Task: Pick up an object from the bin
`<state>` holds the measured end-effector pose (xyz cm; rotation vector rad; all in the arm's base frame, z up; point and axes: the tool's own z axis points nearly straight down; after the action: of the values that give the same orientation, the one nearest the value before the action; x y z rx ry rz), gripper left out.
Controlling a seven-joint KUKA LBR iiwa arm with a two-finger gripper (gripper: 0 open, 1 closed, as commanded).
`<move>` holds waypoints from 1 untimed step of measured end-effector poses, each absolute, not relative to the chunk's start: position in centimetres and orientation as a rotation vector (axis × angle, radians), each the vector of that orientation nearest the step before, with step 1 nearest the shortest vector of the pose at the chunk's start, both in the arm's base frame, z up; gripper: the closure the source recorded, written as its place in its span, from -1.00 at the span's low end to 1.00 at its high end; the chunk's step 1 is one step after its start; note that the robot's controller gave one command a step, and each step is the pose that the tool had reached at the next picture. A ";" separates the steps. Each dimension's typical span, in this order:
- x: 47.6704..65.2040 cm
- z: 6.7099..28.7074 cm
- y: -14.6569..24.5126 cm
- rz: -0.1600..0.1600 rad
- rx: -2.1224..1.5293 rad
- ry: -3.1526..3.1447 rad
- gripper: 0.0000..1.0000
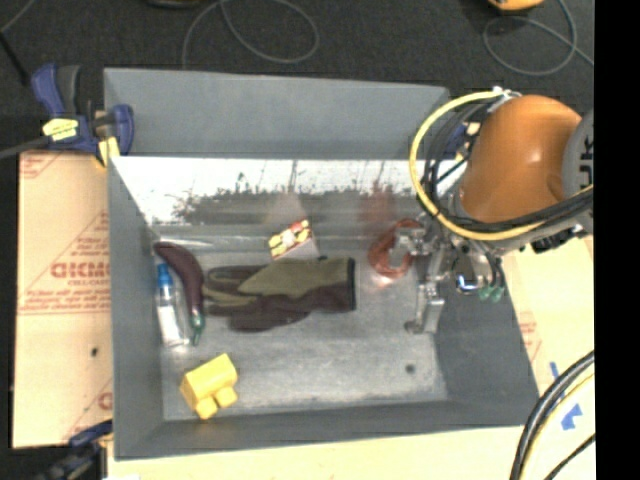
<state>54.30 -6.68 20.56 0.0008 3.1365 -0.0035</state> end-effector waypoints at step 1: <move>56.0 15.5 -3.6 -0.008 -0.069 3.129 -1.00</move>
Offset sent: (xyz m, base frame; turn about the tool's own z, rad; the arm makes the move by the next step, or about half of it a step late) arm 0.0231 0.0705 -0.0821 -0.0780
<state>56.00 -3.56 15.47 -0.0687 3.1289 -0.0075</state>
